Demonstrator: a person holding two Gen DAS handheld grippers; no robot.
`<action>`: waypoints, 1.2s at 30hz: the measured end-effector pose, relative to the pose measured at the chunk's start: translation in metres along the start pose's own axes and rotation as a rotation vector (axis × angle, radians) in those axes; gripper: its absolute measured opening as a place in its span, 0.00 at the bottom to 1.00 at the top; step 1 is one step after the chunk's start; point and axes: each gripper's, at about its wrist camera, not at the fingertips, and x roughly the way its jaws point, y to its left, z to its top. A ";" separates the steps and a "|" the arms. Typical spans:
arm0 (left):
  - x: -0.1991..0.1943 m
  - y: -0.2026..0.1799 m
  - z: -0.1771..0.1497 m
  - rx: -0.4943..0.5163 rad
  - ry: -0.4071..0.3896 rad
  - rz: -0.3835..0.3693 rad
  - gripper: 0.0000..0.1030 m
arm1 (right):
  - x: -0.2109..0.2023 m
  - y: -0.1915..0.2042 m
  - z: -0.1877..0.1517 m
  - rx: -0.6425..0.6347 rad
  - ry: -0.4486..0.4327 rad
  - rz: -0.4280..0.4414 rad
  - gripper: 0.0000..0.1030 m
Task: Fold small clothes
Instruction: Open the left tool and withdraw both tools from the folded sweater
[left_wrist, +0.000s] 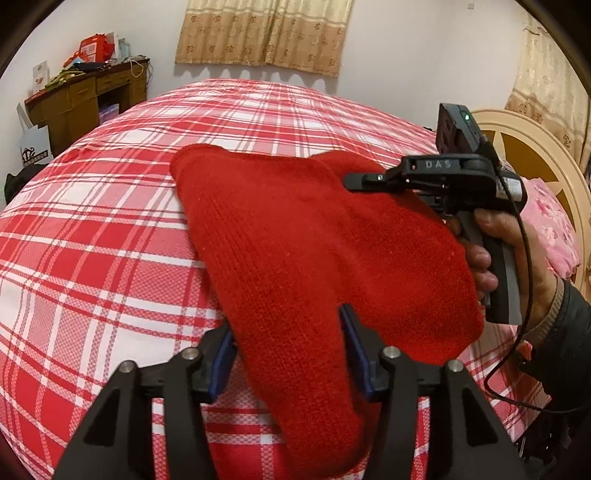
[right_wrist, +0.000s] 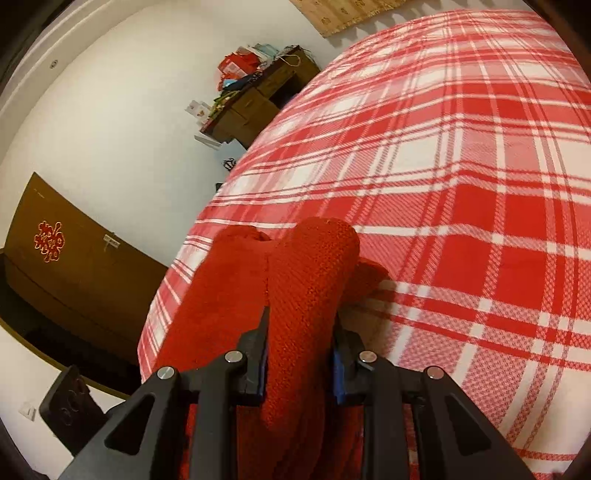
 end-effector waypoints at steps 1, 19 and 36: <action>-0.001 -0.001 0.000 0.007 -0.001 0.009 0.58 | 0.000 -0.002 -0.001 0.007 -0.002 -0.002 0.28; -0.021 0.010 0.017 0.023 -0.133 0.166 0.97 | -0.081 0.062 -0.038 -0.174 -0.190 0.040 0.49; -0.029 0.018 -0.003 -0.005 -0.091 0.211 0.98 | -0.088 0.084 -0.098 -0.187 -0.179 -0.169 0.53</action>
